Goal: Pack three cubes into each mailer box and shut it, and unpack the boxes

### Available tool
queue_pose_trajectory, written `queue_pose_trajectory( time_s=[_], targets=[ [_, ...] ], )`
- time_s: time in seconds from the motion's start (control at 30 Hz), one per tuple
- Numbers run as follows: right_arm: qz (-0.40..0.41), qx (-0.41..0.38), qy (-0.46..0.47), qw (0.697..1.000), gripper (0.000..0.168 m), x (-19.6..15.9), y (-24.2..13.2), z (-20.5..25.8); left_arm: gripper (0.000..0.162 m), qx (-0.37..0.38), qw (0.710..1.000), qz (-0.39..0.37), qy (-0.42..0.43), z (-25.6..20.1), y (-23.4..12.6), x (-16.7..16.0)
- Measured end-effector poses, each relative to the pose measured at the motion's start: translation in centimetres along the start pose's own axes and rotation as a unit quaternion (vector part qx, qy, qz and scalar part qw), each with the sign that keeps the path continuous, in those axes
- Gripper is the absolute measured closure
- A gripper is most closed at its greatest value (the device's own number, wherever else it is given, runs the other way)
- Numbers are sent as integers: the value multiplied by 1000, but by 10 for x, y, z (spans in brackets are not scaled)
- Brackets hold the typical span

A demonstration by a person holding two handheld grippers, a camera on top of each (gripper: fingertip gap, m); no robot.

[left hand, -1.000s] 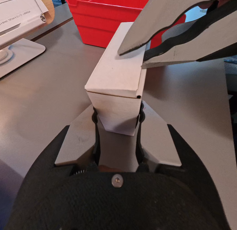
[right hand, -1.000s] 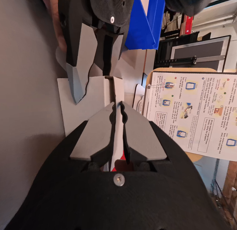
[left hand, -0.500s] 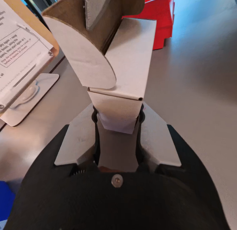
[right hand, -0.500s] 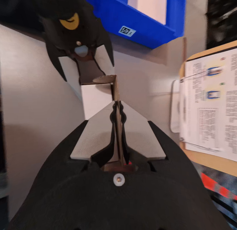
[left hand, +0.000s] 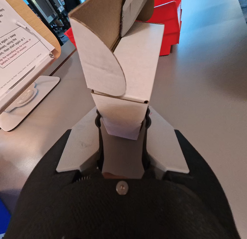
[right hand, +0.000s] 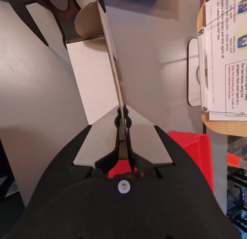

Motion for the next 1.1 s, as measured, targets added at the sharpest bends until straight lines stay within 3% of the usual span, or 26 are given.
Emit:
queue_pose_trajectory(
  time_s=[0.23,0.33,0.4,0.47,0.53,0.63,0.8,0.9,0.97,1.1],
  targets=[
    [26,-40,50,998,168,-5,3,-8,105,96,995,-17,-30,20,-19,-5],
    [23,-72,57,996,168,-4,-1,-6,110,85,995,-46,-34,-1,-44,-3],
    [24,-86,56,994,168,-3,-3,-3,123,98,993,-59,0,-19,-63,6],
    [32,-95,46,994,168,-2,-1,0,126,126,989,-60,42,-36,-77,25],
    [36,-100,42,993,168,-1,-1,2,114,144,985,-36,88,-49,-78,46],
    [32,-66,49,996,168,3,-4,9,89,113,981,49,149,-67,-56,60],
    [11,12,80,997,168,6,-10,16,79,147,939,188,247,-52,-17,49],
    [4,37,100,994,168,5,-13,12,67,170,912,232,293,-52,-7,40],
    [3,46,111,993,168,4,-14,9,57,168,910,242,291,-58,-5,37],
    [1,30,137,990,167,-2,-15,-10,71,131,932,215,261,-77,-15,43]
  ],
)
Point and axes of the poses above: each gripper's, where its closed fingertips meet, y out along the fingers, x out of its top, z = x × y across the jaws, the point moved 2 cm from there along -y, back along the fingers, and after that the axes turned 13 degrees about z, right-handed, at the moved point
